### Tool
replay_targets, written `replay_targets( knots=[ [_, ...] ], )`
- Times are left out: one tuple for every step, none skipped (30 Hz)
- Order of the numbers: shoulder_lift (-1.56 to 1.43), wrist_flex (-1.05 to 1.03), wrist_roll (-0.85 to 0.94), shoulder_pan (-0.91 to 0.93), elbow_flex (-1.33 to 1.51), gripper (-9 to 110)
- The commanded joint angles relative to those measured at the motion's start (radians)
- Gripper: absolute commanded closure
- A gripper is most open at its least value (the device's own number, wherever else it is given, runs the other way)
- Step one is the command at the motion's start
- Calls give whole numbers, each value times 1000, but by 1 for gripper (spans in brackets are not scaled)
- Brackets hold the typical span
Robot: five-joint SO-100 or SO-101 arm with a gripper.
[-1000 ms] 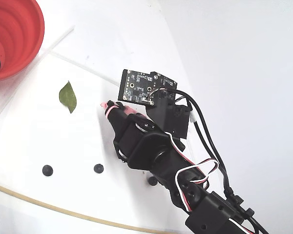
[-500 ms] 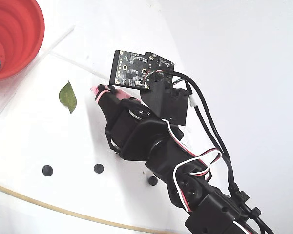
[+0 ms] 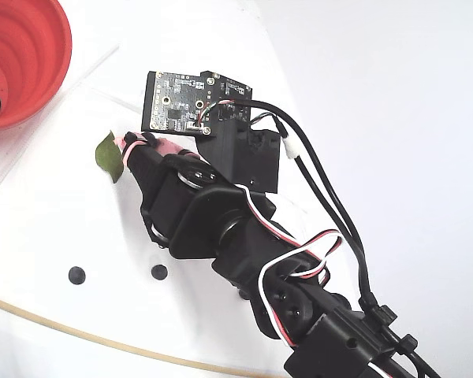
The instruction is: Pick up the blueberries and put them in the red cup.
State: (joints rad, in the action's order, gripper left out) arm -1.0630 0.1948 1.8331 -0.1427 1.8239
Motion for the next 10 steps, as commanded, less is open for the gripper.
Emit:
replay_targets(
  knots=[
    [-207, -3, -9, -74, -78, 89],
    [-209, -5, -9, -78, -80, 89],
    [-210, -5, -9, -83, -83, 89],
    [-212, -6, -9, -87, -86, 89],
    [-213, -8, -8, -92, -89, 89],
    [-216, -11, -8, -97, -92, 89],
    [-218, -12, -6, -101, -95, 89],
    [-221, -12, -6, -106, -97, 89],
    [-225, -14, -3, -110, -98, 89],
    [-229, -15, 0, -114, -101, 89]
  ],
)
